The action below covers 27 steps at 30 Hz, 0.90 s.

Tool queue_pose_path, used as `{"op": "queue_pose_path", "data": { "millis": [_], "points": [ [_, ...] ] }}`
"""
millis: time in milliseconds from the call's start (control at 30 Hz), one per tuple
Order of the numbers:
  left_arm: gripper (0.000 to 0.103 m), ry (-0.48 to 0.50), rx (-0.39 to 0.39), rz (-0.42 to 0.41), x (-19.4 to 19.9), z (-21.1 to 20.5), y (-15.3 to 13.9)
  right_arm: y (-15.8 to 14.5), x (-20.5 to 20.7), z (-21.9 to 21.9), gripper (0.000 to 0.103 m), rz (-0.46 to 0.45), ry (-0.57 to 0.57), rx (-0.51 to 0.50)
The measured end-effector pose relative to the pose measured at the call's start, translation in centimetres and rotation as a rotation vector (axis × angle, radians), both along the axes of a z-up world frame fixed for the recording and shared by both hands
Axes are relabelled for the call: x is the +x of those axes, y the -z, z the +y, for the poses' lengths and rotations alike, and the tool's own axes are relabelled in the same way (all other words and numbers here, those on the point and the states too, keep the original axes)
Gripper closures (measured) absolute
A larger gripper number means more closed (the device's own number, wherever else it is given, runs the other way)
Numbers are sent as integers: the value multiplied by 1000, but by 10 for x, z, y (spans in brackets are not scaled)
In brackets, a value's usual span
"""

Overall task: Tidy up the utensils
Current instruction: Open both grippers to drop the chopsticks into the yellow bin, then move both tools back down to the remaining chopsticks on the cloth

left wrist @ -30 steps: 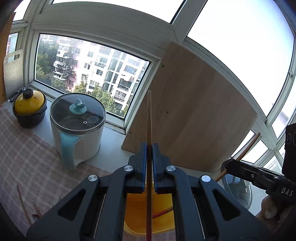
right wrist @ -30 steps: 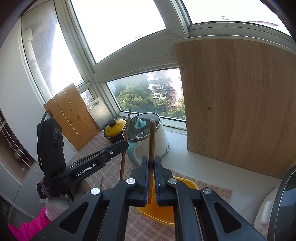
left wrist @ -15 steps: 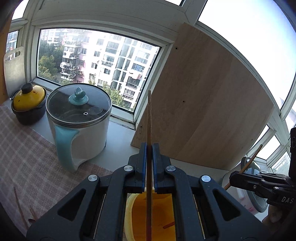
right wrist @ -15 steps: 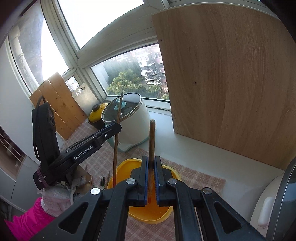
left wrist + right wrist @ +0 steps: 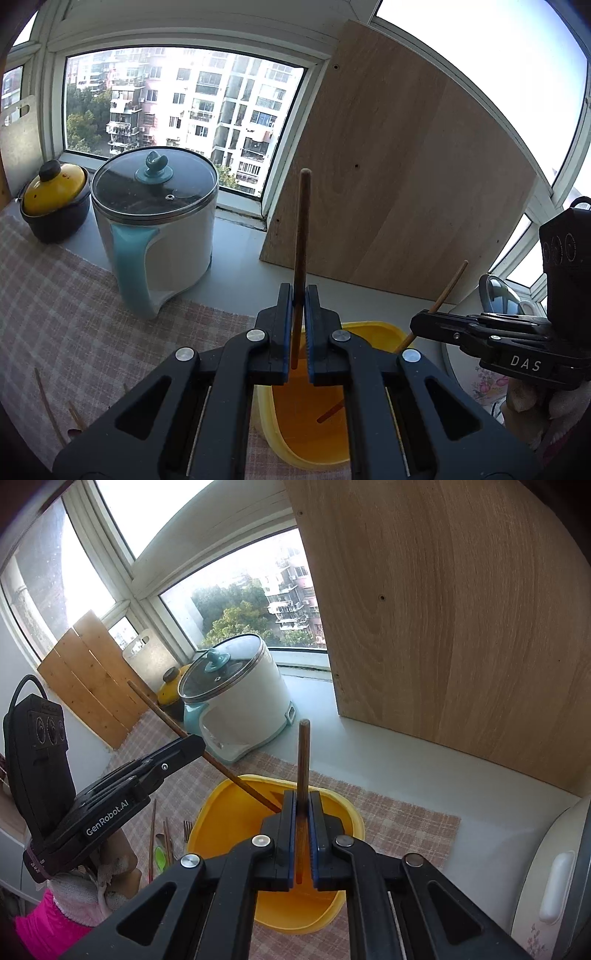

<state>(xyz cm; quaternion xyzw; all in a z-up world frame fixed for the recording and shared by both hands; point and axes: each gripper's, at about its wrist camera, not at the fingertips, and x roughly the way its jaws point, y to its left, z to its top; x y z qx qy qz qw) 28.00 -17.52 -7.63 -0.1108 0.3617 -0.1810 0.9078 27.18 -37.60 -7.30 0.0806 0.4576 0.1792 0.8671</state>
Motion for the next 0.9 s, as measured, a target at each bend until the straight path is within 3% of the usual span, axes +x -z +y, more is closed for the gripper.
{"op": "queue_pose_path", "data": {
  "millis": [133, 200, 233, 267, 333, 533, 900],
  "points": [
    [99, 27, 12, 10, -2, -1, 0, 4, 0, 3, 99, 9, 3, -11],
    [98, 36, 18, 11, -3, 0, -1, 5, 0, 6, 93, 6, 11, -30],
    [91, 39, 18, 12, -5, 1, -1, 5, 0, 7, 79, 2, 19, -41],
    [78, 43, 17, 15, -6, 2, -2, 4, -1, 8, 66, -4, 25, -46],
    [66, 53, 9, 12, -11, 6, -4, 4, -2, 9, 61, -5, 35, -50],
    [66, 55, 3, -9, -31, 25, -15, -3, -15, 13, 42, -37, 47, -89],
    [65, -8, 45, -26, -71, 94, -23, -32, -59, 16, 35, -144, 97, -129]
  ]
}}
